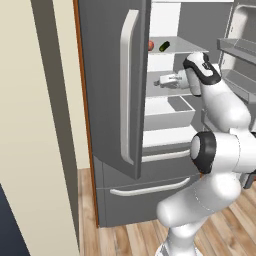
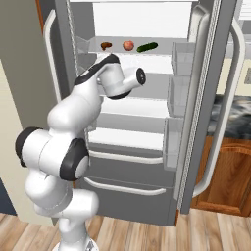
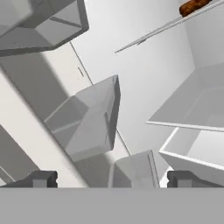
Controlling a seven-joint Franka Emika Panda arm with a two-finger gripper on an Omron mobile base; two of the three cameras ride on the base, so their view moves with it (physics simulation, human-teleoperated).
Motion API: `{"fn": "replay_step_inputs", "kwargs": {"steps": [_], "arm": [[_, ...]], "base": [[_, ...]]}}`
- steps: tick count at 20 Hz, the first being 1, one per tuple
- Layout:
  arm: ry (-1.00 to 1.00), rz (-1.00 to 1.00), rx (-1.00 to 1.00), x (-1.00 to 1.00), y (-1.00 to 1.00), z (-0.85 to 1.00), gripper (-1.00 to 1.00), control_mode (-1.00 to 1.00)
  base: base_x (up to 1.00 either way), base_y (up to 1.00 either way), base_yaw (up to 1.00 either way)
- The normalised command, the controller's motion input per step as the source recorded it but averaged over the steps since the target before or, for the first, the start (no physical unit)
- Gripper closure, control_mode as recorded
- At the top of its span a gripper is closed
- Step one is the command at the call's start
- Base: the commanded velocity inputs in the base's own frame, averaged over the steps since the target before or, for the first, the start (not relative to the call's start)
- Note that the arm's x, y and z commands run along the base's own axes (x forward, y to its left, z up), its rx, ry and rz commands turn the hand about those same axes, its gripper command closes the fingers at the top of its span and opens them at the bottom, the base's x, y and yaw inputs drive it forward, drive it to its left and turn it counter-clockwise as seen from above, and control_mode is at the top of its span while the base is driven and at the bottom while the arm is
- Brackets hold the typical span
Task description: Open the fridge, remove the peach, cucumber, and chicken drumstick, and place them on any counter.
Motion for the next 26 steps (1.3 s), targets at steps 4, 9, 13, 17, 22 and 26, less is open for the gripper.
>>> {"fn": "replay_step_inputs", "kwargs": {"steps": [4, 9, 13, 17, 22, 26], "arm": [[-0.09, 0.00, 0.00, 0.24, 0.20, -0.09, -1.00, -1.00], [-0.06, 0.04, 0.00, 0.23, 0.55, -0.18, -1.00, -1.00], [-0.04, 0.06, -0.03, 0.09, 0.76, -0.16, -1.00, -1.00], [-0.08, 0.09, -0.08, -0.14, 0.94, -0.04, -1.00, -1.00], [-0.09, 0.11, -0.11, -0.05, 1.00, -0.03, -1.00, -1.00], [-0.09, 0.15, -0.15, -0.34, 1.00, 0.00, -1.00, -1.00]], "base": [[0.00, 0.00, 0.00], [0.00, 0.00, 0.00], [0.00, 0.00, 0.00], [0.00, 0.00, 0.00], [0.00, 0.00, 0.00], [0.00, 0.00, 0.00]]}}
